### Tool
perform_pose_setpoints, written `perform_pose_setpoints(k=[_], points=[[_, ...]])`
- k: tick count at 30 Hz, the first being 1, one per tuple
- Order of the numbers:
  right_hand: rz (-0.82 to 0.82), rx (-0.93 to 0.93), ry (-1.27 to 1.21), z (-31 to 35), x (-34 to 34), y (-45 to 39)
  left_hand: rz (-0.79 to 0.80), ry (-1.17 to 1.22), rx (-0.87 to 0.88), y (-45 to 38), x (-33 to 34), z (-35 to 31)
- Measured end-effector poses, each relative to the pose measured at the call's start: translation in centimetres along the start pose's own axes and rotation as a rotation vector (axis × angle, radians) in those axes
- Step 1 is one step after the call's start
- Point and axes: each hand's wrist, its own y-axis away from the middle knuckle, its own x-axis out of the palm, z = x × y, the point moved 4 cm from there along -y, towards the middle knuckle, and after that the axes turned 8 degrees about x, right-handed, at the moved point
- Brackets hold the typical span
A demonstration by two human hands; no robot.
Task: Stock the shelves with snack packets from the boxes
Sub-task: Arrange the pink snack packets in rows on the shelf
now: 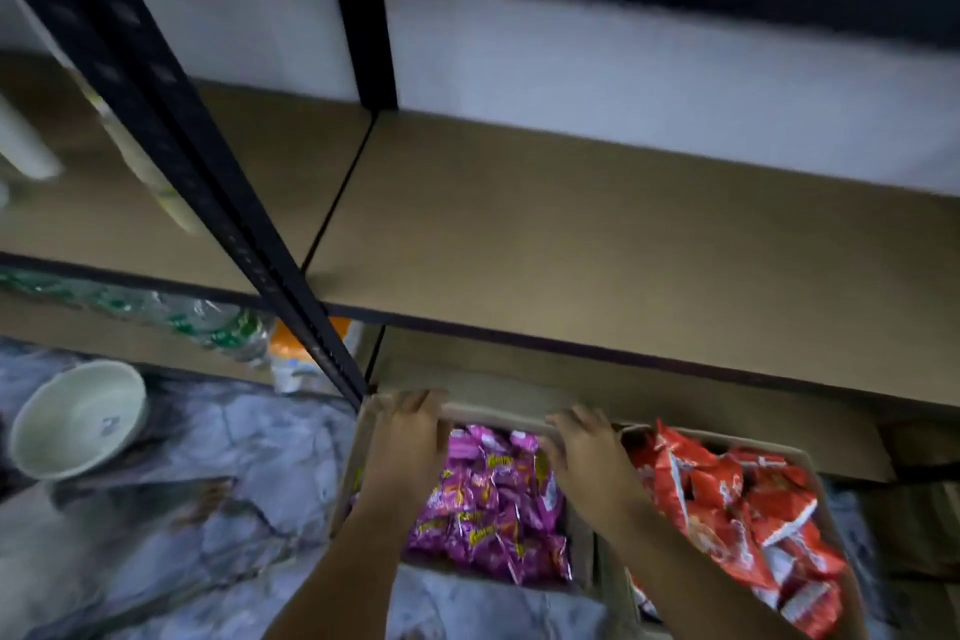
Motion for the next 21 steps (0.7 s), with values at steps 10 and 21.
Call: perform_pose_setpoints(k=[10,21], points=[[0.197,0.164,-0.049,-10.8,25.1,-8.2,0.148,-0.034,-0.136,-0.9,25.5,11.2],[0.259,-0.058,0.157,-13.1,38.7,-11.7,0.173,-0.007,-0.008,-1.0,34.0,18.8]])
